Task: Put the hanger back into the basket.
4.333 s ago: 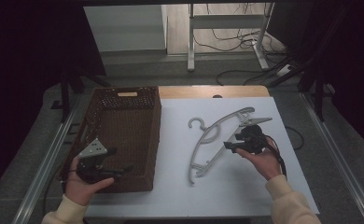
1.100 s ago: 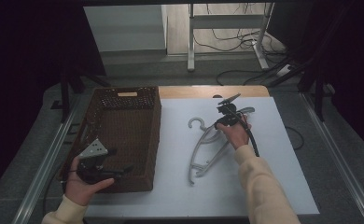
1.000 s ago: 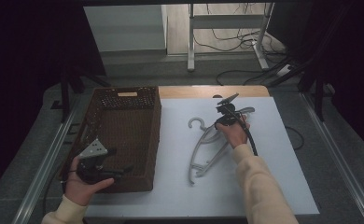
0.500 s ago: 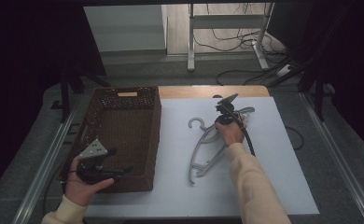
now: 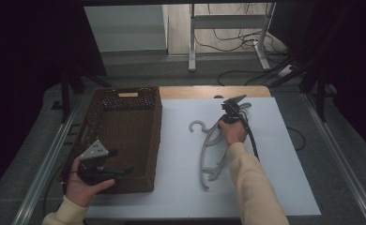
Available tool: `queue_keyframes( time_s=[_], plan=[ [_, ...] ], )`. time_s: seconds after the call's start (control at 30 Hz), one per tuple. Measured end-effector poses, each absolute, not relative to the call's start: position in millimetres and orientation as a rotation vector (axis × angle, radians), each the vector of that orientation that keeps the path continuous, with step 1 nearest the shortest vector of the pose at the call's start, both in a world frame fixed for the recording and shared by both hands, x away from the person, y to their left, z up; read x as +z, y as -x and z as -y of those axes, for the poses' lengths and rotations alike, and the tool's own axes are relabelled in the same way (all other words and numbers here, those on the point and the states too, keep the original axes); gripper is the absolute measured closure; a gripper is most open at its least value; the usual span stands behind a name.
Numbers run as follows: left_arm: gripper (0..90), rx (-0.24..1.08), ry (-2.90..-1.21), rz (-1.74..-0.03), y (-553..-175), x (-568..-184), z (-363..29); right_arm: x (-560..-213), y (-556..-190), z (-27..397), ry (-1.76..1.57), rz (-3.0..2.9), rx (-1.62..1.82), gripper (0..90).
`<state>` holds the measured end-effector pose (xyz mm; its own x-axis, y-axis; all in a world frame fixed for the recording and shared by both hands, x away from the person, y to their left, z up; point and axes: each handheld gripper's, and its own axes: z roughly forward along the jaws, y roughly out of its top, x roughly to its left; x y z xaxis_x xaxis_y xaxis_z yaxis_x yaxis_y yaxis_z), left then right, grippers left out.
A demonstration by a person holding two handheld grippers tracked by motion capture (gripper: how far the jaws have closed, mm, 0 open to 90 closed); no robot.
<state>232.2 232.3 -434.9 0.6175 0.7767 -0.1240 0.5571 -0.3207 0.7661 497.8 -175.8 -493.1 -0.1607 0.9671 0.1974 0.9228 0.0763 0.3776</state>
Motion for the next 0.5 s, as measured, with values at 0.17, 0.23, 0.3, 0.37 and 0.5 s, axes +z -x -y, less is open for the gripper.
queue_keyframes(
  time_s=[0.17,0.23,0.3,0.37,0.5],
  plan=[
    [14.3,0.339,-2.020,-1.046,-232,-435,-232,-487,-496,181,-1.974,-2.233,0.699,82.3],
    [14.3,0.340,-2.019,-1.046,-232,-435,-232,-484,-496,183,-1.968,-2.237,0.726,82.6],
    [14.3,0.340,-2.018,-1.047,-232,-435,-232,-480,-495,187,-1.970,-2.240,0.762,82.9],
    [14.3,0.340,-2.019,-1.046,-232,-434,-232,-479,-495,188,-1.975,-2.242,0.780,83.1],
    [14.3,0.340,-2.015,-1.048,-232,-434,-232,-470,-493,196,-1.985,-2.242,0.881,84.0]
  ],
)
